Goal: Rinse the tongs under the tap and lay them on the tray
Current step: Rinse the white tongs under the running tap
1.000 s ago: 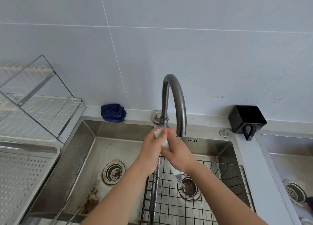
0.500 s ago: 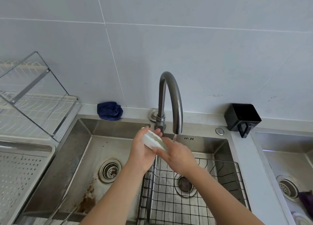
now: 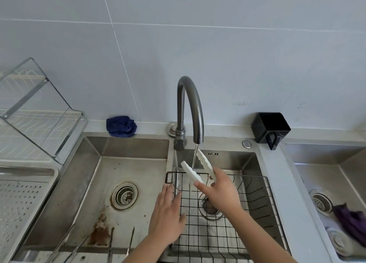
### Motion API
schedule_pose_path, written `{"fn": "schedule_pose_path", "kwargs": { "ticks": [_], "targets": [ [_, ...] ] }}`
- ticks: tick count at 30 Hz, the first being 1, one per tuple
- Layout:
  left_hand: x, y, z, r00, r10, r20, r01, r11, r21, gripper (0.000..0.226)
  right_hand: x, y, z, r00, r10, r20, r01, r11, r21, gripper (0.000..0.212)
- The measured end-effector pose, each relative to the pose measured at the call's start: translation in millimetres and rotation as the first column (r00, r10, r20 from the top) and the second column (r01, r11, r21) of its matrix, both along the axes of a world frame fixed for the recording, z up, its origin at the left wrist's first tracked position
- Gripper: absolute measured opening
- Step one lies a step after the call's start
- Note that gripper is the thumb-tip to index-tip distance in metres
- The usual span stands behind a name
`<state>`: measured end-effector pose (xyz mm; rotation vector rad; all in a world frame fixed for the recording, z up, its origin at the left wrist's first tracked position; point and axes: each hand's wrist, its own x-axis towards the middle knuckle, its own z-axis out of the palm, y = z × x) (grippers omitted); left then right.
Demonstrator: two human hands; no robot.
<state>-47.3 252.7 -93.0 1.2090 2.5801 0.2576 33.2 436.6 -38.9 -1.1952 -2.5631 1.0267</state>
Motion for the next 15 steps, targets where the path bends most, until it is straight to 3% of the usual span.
{"fn": "schedule_pose_path", "kwargs": {
  "ticks": [3,7,15],
  "targets": [
    [6,1,-7,0.999,-0.022,-0.042,0.02,0.998,-0.058,0.078,37,4,-19,0.997,-0.044,0.064,0.045,0.999,-0.015,0.077],
    [11,1,-10,0.991,-0.025,-0.134,0.016,0.998,-0.067,0.075,85,5,-41,0.983,-0.073,0.168,0.076,0.997,-0.008,0.097],
    [11,-1,-16,0.974,-0.038,-0.222,0.027,0.998,-0.049,0.068,98,10,-65,0.913,-0.082,0.399,0.047,0.994,0.097,0.099]
  ]
}}
